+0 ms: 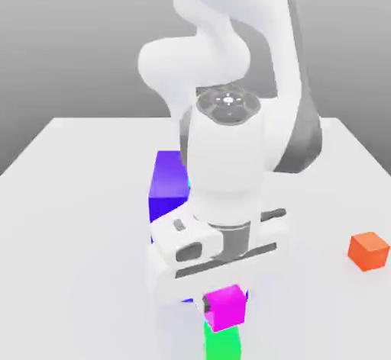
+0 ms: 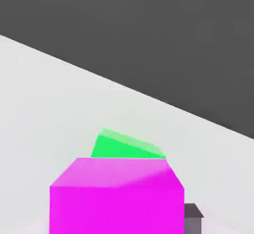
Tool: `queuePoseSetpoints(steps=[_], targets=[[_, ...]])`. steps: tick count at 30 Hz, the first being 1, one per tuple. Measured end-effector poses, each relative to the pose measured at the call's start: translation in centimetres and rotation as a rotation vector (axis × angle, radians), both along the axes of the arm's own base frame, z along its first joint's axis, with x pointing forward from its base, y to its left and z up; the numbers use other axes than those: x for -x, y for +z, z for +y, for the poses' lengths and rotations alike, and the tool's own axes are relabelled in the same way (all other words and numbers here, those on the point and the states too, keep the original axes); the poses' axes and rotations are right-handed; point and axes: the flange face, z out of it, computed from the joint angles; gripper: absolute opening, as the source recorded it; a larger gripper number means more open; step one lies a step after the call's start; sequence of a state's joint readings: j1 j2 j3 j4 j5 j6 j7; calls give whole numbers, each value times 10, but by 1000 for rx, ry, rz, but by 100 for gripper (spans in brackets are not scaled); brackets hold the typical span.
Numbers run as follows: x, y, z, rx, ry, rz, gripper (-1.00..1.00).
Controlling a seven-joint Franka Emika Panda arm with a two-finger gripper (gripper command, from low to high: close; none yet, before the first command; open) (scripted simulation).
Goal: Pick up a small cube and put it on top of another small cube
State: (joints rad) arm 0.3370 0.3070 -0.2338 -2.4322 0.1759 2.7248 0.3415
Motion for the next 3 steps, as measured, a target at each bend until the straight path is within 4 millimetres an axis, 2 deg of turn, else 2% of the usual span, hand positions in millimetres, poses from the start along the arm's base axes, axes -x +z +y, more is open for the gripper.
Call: queuePoseSetpoints(steps=[3], targets=[[0,0,0,0,0,0,100]])
